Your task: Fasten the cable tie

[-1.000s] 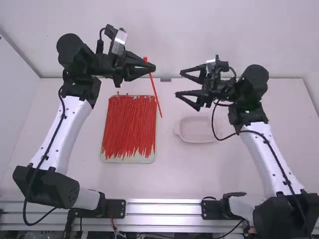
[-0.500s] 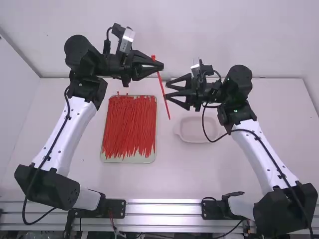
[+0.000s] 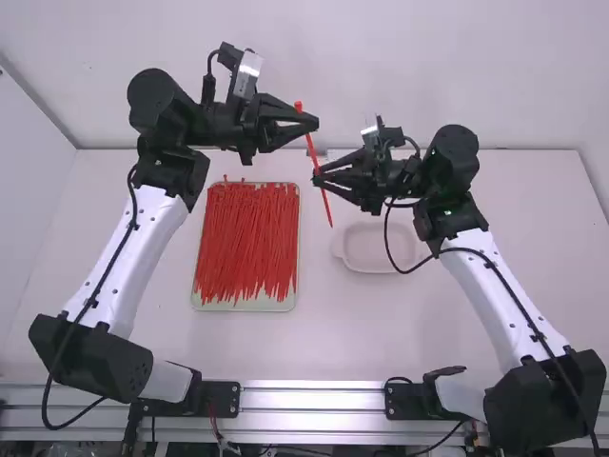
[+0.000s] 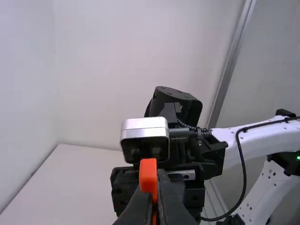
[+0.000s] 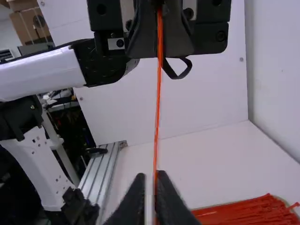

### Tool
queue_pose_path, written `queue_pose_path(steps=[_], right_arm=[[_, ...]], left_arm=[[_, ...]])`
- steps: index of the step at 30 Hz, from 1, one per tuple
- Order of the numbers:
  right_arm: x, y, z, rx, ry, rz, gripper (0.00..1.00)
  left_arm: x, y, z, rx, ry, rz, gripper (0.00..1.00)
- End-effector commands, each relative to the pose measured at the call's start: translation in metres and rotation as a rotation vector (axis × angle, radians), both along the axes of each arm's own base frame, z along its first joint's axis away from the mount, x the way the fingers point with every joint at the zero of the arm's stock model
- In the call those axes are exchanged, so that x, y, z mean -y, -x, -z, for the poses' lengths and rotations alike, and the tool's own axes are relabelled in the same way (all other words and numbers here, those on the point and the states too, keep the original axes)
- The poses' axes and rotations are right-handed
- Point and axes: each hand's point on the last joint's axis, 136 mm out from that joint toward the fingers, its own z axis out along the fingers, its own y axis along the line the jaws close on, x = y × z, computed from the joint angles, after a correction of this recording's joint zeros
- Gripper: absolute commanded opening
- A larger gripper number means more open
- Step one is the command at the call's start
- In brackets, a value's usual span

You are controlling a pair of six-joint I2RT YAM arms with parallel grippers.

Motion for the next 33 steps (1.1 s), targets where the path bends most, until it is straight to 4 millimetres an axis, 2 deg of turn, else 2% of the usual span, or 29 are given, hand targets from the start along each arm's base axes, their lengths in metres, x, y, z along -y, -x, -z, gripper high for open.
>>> queue_pose_path(steps=[1,5,8,10,14,15,16,23,24,26,30,33], right_arm=[[0.0,0.002,-0.006,0.009,-0.003,-0.014,0.0],[0.0,0.0,-0.006,0.015,-0.006,-0.002,0.0],[0.0,0.0,-0.01,0.038,-0.013,0.0,0.0],[0.0,0.001,-0.016,0.049,-0.028,0.0,0.0],[0.01,-0.003,-0.03,0.087,-0.057,0.025,0.0],[0.012,-0.005,-0.034,0.088,-0.067,0.041,0.0],[0.013,-0.006,-0.035,0.089,-0.071,0.046,0.0],[0.02,-0.009,-0.048,0.112,-0.102,0.077,0.0],[0.019,-0.01,-0.047,0.105,-0.105,0.085,0.0],[0.016,-0.01,-0.048,0.104,-0.11,0.088,0.0],[0.013,-0.01,-0.049,0.106,-0.117,0.09,0.0],[0.009,-0.007,-0.049,0.108,-0.119,0.081,0.0]], left_arm=[[0.002,0.002,-0.001,0.004,0.004,0.002,0.02],[0.002,0.001,-0.002,0.006,0.008,-0.005,0.02],[0.002,-0.005,-0.006,-0.022,0.027,-0.038,0.15],[0.0,-0.005,-0.013,-0.011,0.048,-0.049,0.41],[-0.002,-0.001,-0.024,0.022,0.078,-0.053,0.59],[-0.001,0.001,-0.027,0.044,0.086,-0.051,0.9],[-0.002,0.001,-0.028,0.047,0.088,-0.052,0.98],[-0.005,0.0,-0.042,0.05,0.142,-0.08,1.0],[-0.005,0.0,-0.044,0.045,0.15,-0.085,0.96],[-0.006,-0.001,-0.046,0.053,0.158,-0.092,0.8],[-0.006,-0.001,-0.046,0.051,0.158,-0.093,0.68],[-0.006,-0.001,-0.046,0.051,0.159,-0.093,0.65]])
